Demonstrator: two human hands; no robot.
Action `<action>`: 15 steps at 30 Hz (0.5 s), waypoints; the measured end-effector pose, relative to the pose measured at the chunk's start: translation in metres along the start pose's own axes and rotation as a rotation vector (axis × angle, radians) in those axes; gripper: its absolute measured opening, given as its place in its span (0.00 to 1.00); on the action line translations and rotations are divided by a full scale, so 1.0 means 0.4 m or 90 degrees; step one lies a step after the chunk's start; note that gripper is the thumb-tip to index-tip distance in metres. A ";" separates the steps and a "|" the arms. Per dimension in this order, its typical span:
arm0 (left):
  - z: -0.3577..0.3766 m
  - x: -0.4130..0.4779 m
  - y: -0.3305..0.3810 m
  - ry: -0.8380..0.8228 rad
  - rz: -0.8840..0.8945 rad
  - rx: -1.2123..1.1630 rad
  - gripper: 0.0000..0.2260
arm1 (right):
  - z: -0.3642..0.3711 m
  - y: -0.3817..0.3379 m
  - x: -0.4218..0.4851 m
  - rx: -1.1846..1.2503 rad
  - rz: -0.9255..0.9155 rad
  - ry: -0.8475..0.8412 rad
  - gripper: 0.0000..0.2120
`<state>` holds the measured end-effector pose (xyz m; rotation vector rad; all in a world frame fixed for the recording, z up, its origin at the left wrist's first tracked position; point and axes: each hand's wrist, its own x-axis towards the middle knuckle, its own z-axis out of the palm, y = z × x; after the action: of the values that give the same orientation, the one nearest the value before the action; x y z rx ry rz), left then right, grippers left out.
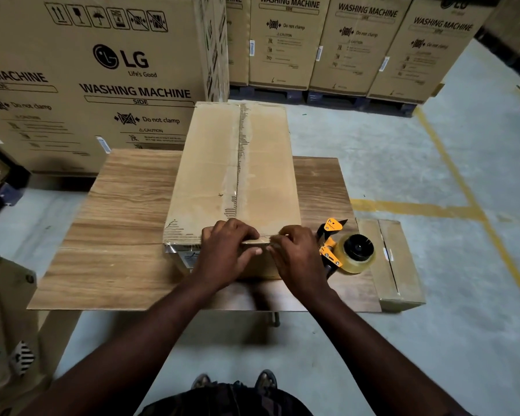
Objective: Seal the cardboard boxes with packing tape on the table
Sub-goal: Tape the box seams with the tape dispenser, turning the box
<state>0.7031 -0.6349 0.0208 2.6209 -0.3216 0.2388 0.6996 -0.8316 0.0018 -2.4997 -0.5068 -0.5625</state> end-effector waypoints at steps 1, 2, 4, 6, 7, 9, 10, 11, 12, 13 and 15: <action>-0.010 0.000 -0.009 0.026 0.007 0.003 0.08 | 0.005 -0.009 0.009 0.007 -0.017 -0.003 0.08; -0.019 -0.002 -0.022 0.050 0.012 0.019 0.06 | 0.011 -0.012 0.014 0.008 -0.029 -0.014 0.08; -0.029 -0.009 -0.053 0.054 0.015 0.034 0.05 | 0.022 -0.008 0.017 0.008 -0.032 -0.036 0.08; -0.030 -0.015 -0.074 0.026 0.033 0.038 0.10 | 0.023 -0.001 0.012 0.006 -0.028 -0.052 0.10; -0.031 -0.018 -0.080 0.011 0.044 0.046 0.13 | 0.021 0.000 0.011 0.001 -0.025 -0.056 0.11; -0.036 -0.019 -0.083 -0.008 0.046 0.048 0.17 | 0.015 -0.007 0.017 -0.016 -0.016 -0.063 0.12; -0.039 -0.018 -0.084 -0.015 0.047 0.042 0.18 | 0.014 -0.015 0.025 -0.023 -0.015 -0.070 0.11; -0.042 -0.018 -0.085 -0.018 0.049 0.031 0.18 | 0.013 -0.026 0.036 -0.022 -0.018 -0.080 0.09; -0.046 -0.017 -0.085 -0.013 0.050 0.017 0.15 | 0.013 -0.038 0.047 -0.010 -0.024 -0.090 0.08; -0.048 -0.018 -0.088 -0.002 0.047 0.002 0.13 | 0.016 -0.048 0.058 0.009 -0.026 -0.098 0.07; -0.052 -0.025 -0.095 0.035 0.027 -0.009 0.11 | 0.026 -0.057 0.073 0.048 -0.015 -0.101 0.07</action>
<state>0.7015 -0.5904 0.0195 2.5902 -0.3580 0.3205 0.7167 -0.8009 0.0170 -2.4810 -0.6070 -0.3497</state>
